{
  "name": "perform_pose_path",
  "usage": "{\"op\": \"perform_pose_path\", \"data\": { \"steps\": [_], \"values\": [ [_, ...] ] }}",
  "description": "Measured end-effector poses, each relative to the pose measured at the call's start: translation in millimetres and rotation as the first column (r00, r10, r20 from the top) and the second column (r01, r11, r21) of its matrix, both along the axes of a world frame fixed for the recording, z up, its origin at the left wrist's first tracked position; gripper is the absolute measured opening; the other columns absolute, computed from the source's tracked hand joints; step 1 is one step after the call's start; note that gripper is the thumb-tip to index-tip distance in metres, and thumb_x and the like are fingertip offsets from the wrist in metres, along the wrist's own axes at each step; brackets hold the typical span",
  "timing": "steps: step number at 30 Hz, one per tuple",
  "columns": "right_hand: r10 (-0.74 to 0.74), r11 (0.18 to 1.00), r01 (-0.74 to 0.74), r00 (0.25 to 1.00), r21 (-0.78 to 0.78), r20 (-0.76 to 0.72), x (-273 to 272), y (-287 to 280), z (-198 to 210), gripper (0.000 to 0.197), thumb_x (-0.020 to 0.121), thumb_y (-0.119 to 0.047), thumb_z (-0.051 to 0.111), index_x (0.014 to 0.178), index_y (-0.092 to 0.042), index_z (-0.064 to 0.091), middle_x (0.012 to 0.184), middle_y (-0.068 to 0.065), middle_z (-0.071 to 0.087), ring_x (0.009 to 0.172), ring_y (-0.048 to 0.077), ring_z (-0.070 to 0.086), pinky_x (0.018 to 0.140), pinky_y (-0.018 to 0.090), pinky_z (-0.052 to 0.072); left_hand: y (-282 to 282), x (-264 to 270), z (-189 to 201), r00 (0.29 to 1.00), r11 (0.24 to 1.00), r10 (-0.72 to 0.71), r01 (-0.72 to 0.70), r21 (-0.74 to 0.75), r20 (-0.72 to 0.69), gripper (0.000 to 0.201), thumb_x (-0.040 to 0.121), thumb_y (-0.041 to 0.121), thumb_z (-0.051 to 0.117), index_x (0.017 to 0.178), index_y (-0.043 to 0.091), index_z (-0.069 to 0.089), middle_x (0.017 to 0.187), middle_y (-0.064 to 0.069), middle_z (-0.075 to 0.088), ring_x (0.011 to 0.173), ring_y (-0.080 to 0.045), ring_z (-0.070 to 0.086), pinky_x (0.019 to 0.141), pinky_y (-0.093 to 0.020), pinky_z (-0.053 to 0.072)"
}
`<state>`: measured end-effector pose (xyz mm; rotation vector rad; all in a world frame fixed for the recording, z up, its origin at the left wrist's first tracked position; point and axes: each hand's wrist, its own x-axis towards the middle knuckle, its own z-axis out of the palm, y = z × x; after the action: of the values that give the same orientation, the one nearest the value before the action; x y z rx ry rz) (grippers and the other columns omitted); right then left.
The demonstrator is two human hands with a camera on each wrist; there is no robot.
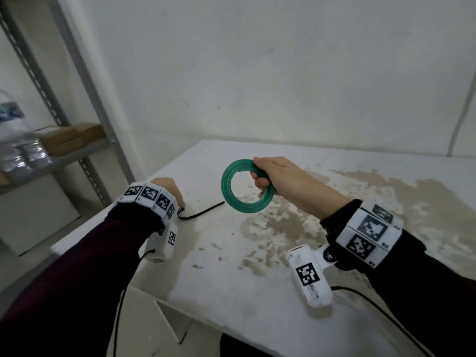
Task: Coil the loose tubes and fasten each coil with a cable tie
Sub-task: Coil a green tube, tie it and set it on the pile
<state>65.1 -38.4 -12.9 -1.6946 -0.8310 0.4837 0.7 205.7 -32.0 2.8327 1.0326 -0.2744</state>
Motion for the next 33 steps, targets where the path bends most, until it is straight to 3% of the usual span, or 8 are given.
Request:
{"op": "perform_pose_path", "data": {
  "steps": [4,7,11,14,17,24,28,33],
  "values": [
    [0.019,1.0,-0.019,1.0,-0.014,-0.017,-8.1,10.0,-5.3,0.038,0.103,-0.03,0.031,0.075,-0.013,0.05,0.055,-0.005,0.039,0.052,0.011,0.037,0.056,0.019,0.041,15.1,-12.5,-19.5,0.992,0.997,0.005,0.006,0.082,-0.129,0.03,0.089,0.027,0.061,0.11,0.008,0.068,0.118,-0.009,0.064,0.098,-0.023,0.063,0.088,-0.031,0.052],
    [0.03,0.999,-0.03,0.999,-0.016,-0.015,-10.2,11.9,-8.5,0.038,0.103,-0.03,0.031,0.076,-0.012,0.05,0.055,-0.005,0.039,0.051,0.01,0.038,0.063,0.025,0.042,20.7,-16.4,-25.1,0.992,0.983,-0.074,0.089,0.162,-0.098,0.023,0.083,0.026,0.064,0.101,0.014,0.072,0.106,-0.003,0.066,0.089,-0.021,0.063,0.084,-0.029,0.053],
    [0.029,0.999,-0.028,0.997,-0.026,0.068,-2.9,4.9,-4.4,0.038,0.104,-0.031,0.03,0.077,-0.012,0.05,0.056,-0.006,0.04,0.052,0.009,0.037,0.064,0.025,0.04,-9.7,1.1,-3.2,0.972,0.982,0.006,0.039,-0.184,0.237,0.013,0.088,-0.001,0.052,0.092,-0.005,0.064,0.088,-0.021,0.072,0.073,-0.031,0.069,0.072,-0.036,0.058],
    [0.018,1.0,-0.016,0.993,-0.015,0.118,11.8,-8.7,6.6,0.038,0.104,-0.033,0.031,0.078,-0.012,0.05,0.056,-0.008,0.04,0.055,0.01,0.038,0.067,0.028,0.042,-33.0,18.0,21.6,0.859,0.945,0.016,0.154,-0.288,0.512,0.013,0.089,-0.005,0.045,0.084,0.001,0.055,0.076,-0.023,0.07,0.057,-0.025,0.068,0.06,-0.036,0.06],
    [0.017,1.0,-0.014,0.988,-0.025,0.151,29.1,-29.2,19.2,0.038,0.104,-0.034,0.031,0.078,-0.013,0.05,0.057,-0.009,0.039,0.058,0.011,0.038,0.073,0.033,0.045,-64.6,33.2,44.2,0.647,0.918,0.021,0.29,-0.272,0.763,0.009,0.086,-0.005,0.049,0.085,0.0,0.057,0.071,-0.023,0.068,0.049,-0.021,0.066,0.055,-0.036,0.06],
    [0.065,0.994,-0.036,0.955,-0.105,0.29,56.4,-103.5,57.5,0.041,0.103,-0.03,0.031,0.077,-0.004,0.049,0.063,0.003,0.031,0.065,0.02,0.035,0.08,0.036,0.051,-143.6,82.3,71.7,0.286,0.814,0.049,0.543,-0.204,0.957,0.009,0.086,-0.003,0.058,0.083,0.006,0.058,0.068,-0.012,0.069,0.049,-0.014,0.066,0.055,-0.027,0.057],
    [-0.015,1.0,0.02,0.939,-0.01,0.345,66.7,-143.9,74.8,0.043,0.1,-0.032,0.034,0.076,-0.002,0.051,0.069,0.021,0.036,0.069,0.023,0.041,0.077,0.024,0.052,-176.2,111.3,76.6,0.185,0.766,0.147,0.6,-0.23,0.972,0.011,0.082,-0.003,0.063,0.083,0.007,0.059,0.069,-0.011,0.07,0.055,-0.014,0.068,0.058,-0.027,0.057],
    [-0.127,0.989,0.087,0.905,0.117,0.406,80.4,-164.7,80.0,0.038,0.099,-0.031,0.032,0.07,-0.013,0.048,0.062,0.005,0.03,0.064,0.027,0.033,0.074,0.026,0.051,-217.7,129.6,92.2,0.115,0.589,0.246,0.77,-0.243,0.962,0.015,0.082,-0.001,0.068,0.08,0.012,0.06,0.072,-0.013,0.072,0.068,-0.024,0.072,0.066,-0.034,0.059]
  ]
}}
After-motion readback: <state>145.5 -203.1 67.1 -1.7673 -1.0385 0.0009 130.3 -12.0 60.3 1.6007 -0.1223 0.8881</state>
